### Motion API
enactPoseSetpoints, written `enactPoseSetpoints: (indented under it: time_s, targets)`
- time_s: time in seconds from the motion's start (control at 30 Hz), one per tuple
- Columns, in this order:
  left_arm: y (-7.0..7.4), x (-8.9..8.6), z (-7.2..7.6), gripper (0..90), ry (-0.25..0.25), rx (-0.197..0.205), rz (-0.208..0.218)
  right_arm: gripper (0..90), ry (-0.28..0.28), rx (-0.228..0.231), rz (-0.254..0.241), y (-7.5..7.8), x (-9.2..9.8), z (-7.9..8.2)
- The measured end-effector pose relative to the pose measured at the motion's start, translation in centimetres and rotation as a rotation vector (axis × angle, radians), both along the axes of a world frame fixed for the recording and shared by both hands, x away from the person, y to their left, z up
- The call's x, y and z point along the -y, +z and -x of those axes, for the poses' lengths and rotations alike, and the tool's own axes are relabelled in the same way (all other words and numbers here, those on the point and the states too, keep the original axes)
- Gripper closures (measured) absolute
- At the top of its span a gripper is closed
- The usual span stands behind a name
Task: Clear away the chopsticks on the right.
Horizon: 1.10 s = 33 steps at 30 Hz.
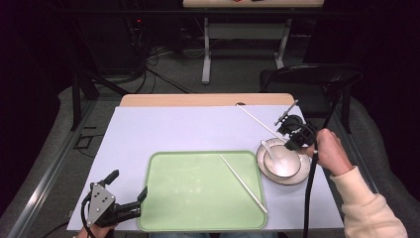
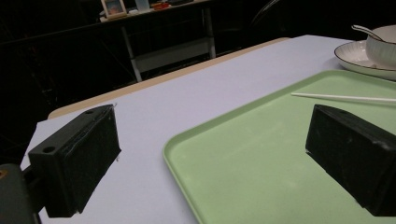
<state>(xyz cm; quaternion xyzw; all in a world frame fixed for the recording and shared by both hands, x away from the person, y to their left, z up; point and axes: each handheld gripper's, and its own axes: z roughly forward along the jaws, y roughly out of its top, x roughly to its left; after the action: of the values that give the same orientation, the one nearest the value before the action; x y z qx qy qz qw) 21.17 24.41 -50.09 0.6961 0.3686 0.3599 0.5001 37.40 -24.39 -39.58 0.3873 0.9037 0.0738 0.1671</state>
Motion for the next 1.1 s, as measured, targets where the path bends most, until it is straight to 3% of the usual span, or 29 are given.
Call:
enactPoseSetpoints:
  time_s: [0.2, 0.47, 0.63, 1.0, 1.1]
  targets:
    - [0.0, 0.0, 0.0, 2.6, -0.002, 0.004, -0.004, 84.2, 0.016, -0.008, -0.034, -0.7, -1.2, 1.8]
    - [0.0, 0.2, -0.1, 2.6, -0.01, 0.011, -0.007, 84.1, 0.035, -0.047, -0.054, -3.3, -3.2, 3.9]
    - [0.0, 0.2, -0.2, 2.6, -0.011, 0.011, -0.005, 84.2, 0.016, -0.082, -0.052, -5.5, -4.0, 4.9]
    - [0.0, 0.3, -0.2, 2.6, -0.014, 0.013, -0.008, 83.9, -0.038, -0.15, -0.09, -8.7, -4.1, 6.6]
    - [0.0, 0.3, -0.2, 2.6, -0.016, 0.013, -0.008, 83.9, -0.045, -0.175, -0.077, -9.6, -4.1, 6.9]
